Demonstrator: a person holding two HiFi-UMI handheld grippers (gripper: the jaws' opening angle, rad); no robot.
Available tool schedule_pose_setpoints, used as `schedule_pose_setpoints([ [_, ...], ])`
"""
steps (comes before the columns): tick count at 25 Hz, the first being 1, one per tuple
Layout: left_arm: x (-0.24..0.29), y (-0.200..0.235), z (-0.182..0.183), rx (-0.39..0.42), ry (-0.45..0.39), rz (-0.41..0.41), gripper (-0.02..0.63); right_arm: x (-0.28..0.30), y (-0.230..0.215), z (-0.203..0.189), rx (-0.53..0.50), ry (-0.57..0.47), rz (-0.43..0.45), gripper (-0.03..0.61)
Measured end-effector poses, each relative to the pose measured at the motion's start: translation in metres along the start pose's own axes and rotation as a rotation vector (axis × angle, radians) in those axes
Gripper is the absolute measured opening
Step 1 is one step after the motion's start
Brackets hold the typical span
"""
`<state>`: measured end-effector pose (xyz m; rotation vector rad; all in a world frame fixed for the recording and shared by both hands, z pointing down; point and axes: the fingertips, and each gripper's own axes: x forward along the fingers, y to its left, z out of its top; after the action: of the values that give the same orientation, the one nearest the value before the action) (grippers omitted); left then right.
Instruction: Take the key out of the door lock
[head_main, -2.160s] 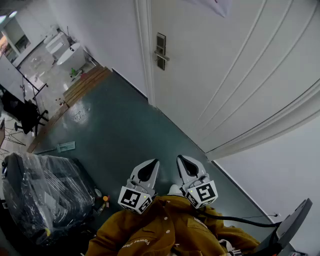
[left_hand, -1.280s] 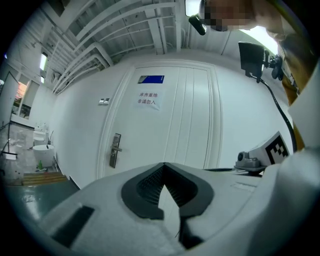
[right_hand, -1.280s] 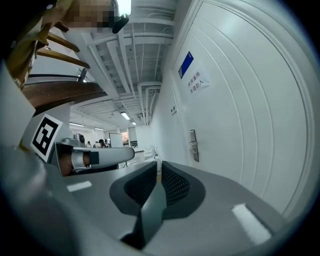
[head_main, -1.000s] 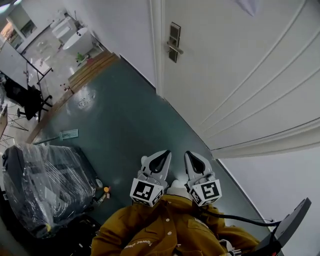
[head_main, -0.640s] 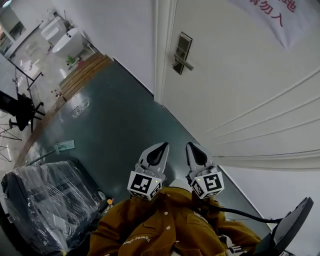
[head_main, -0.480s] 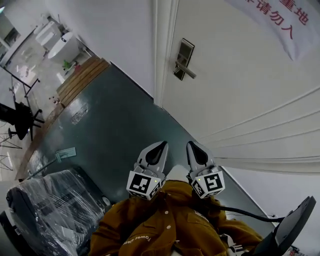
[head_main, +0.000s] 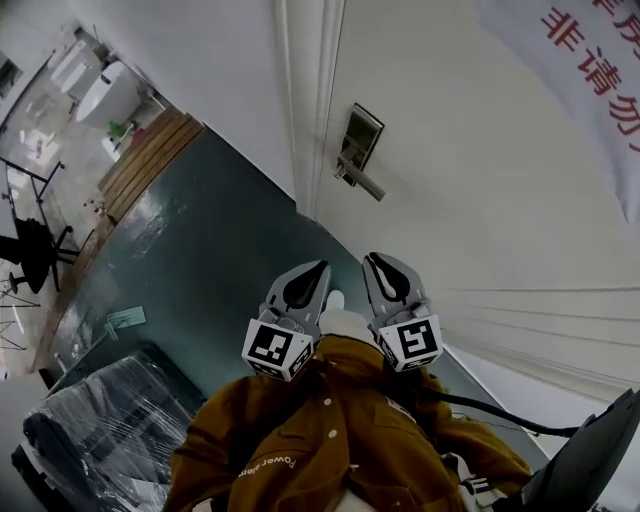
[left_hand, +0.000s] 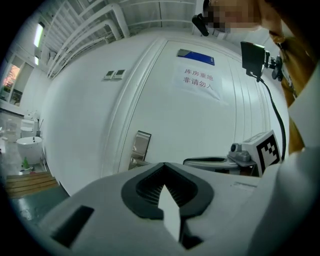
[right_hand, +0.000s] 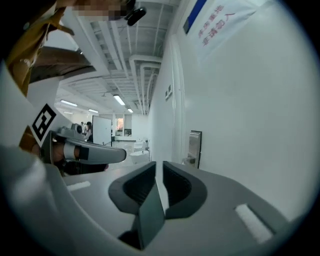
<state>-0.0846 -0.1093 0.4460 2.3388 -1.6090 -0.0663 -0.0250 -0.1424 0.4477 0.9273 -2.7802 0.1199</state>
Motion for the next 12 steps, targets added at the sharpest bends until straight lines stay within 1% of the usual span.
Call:
schedule_pose_setpoints([
  [1,0.009,0.007,0.000,-0.009,0.005,0.008,-0.002,0.012,-0.006,0.001,-0.035,0.020,0.012,0.091],
  [2,0.017,0.015,-0.001,-0.024,0.005,0.021,-0.002,0.023,-0.014,0.002,-0.062,0.037,0.020,0.143],
  [3,0.024,0.023,-0.001,-0.041,0.003,0.034,-0.002,0.034,-0.023,0.001,-0.083,0.051,0.017,0.160],
  [6,0.039,0.043,0.000,-0.078,0.006,0.053,-0.002,0.067,-0.053,-0.006,-0.136,0.101,-0.037,0.169],
  [8,0.044,0.054,0.001,-0.089,0.016,0.045,-0.002,0.087,-0.067,-0.017,-0.195,0.165,-0.070,0.243],
  [9,0.048,0.061,0.002,-0.093,0.021,0.038,-0.002,0.098,-0.073,-0.021,-0.237,0.199,-0.082,0.306],
  [10,0.052,0.067,0.004,-0.092,0.025,0.031,-0.002,0.107,-0.078,-0.024,-0.280,0.230,-0.090,0.333],
  [12,0.060,0.079,0.008,-0.087,0.029,0.020,-0.002,0.125,-0.087,-0.030,-0.339,0.286,-0.093,0.333],
])
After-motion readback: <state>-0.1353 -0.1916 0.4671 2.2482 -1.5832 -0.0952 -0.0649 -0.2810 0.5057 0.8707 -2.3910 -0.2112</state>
